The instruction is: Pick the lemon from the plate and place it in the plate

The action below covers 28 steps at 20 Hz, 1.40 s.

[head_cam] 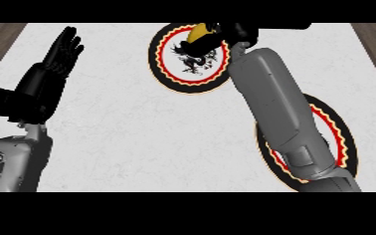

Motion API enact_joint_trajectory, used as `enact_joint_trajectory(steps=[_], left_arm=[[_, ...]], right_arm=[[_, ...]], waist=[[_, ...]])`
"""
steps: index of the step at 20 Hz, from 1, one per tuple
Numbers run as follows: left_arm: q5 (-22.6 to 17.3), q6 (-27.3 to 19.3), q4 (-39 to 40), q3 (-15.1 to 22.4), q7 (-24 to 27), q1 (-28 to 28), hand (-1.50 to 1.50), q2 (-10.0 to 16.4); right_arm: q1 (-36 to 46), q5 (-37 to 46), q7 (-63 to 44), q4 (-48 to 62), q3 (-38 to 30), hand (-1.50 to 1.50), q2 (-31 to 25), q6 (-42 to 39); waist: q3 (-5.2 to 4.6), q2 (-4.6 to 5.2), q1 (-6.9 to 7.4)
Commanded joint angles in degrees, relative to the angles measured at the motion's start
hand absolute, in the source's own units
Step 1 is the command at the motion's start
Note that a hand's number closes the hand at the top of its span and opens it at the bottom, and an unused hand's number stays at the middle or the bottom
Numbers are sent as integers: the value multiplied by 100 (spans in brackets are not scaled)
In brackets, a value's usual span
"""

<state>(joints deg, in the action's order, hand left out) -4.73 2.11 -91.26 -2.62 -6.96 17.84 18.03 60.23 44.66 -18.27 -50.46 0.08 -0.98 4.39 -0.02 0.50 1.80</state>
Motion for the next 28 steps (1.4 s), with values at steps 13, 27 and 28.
enact_joint_trajectory(steps=[13,27,28], left_arm=[[-34,157,-130,153,-130,265,0,-156],[69,168,81,151,-44,389,0,-186],[128,172,236,159,293,248,0,-246]], right_arm=[[1222,-421,483,3382,-399,-150,97,1538],[1464,-2139,2153,3291,-1468,-150,98,2240],[1304,-2293,2446,3277,-1594,-150,98,2148]], waist=[[0,148,376],[8,139,418],[5,154,352]])
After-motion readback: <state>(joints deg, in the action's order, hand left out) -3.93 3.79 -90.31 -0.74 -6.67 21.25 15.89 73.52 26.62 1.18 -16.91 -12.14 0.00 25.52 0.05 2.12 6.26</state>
